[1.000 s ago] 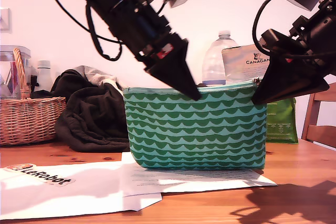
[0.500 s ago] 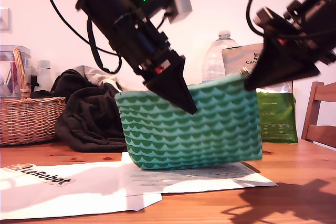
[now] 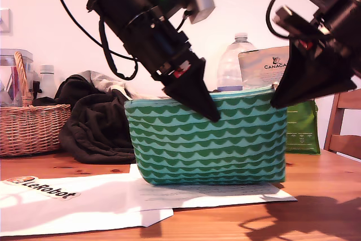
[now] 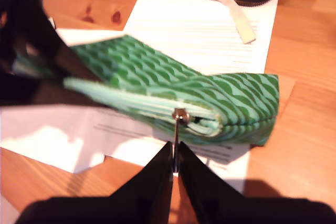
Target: Open the zipper in the zip bag in front of you
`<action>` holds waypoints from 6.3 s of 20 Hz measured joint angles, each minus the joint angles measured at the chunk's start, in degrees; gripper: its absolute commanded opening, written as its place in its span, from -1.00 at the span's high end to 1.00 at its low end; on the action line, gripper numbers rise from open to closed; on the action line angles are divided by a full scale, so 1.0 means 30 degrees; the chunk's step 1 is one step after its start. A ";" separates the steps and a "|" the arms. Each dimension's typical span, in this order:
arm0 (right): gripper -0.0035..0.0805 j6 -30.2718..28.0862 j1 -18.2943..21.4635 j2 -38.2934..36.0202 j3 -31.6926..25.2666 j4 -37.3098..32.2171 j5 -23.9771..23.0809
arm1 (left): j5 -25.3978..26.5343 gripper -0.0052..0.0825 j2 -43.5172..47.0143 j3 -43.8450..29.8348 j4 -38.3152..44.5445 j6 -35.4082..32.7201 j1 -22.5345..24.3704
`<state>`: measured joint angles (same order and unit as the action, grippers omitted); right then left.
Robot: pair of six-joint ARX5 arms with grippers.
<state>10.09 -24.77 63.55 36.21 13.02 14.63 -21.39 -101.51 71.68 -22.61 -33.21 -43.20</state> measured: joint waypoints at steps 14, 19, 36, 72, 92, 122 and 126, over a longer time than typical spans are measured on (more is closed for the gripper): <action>0.94 0.1690 -0.1800 0.0015 0.0576 0.1042 0.0656 | 0.0022 0.93 0.0000 0.0000 0.0138 0.0517 -0.0488; 0.37 -0.0641 -0.1909 0.0168 0.0576 0.1552 0.0437 | 0.0335 0.93 0.0000 0.0000 0.0306 0.0517 -0.0583; 0.28 -1.3143 -0.1902 0.0233 0.2557 0.3898 -0.4102 | -0.1508 0.93 0.0342 0.0000 0.0029 -0.3614 0.1508; 0.95 -1.4921 -0.1880 0.1392 0.2557 0.3555 -0.1989 | -0.3679 0.93 0.6156 -0.4058 0.3570 0.4940 0.3060; 0.95 -1.3304 -0.1865 0.1392 0.2557 0.3024 -0.0488 | 0.2820 0.34 0.6200 -1.3610 2.0779 1.1176 -0.2033; 0.95 -1.1868 -0.1865 0.1399 0.2557 0.2514 0.0874 | 0.5807 0.44 0.4175 -1.2488 2.1726 1.0965 -0.3344; 0.95 -1.1868 -0.1865 0.1399 0.2557 0.2514 0.0874 | 0.5792 0.72 0.4175 -1.2480 2.1704 1.0965 -0.3344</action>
<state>-25.52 -30.37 67.75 43.88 20.56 17.26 -4.01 -88.99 34.24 42.50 -0.32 -53.23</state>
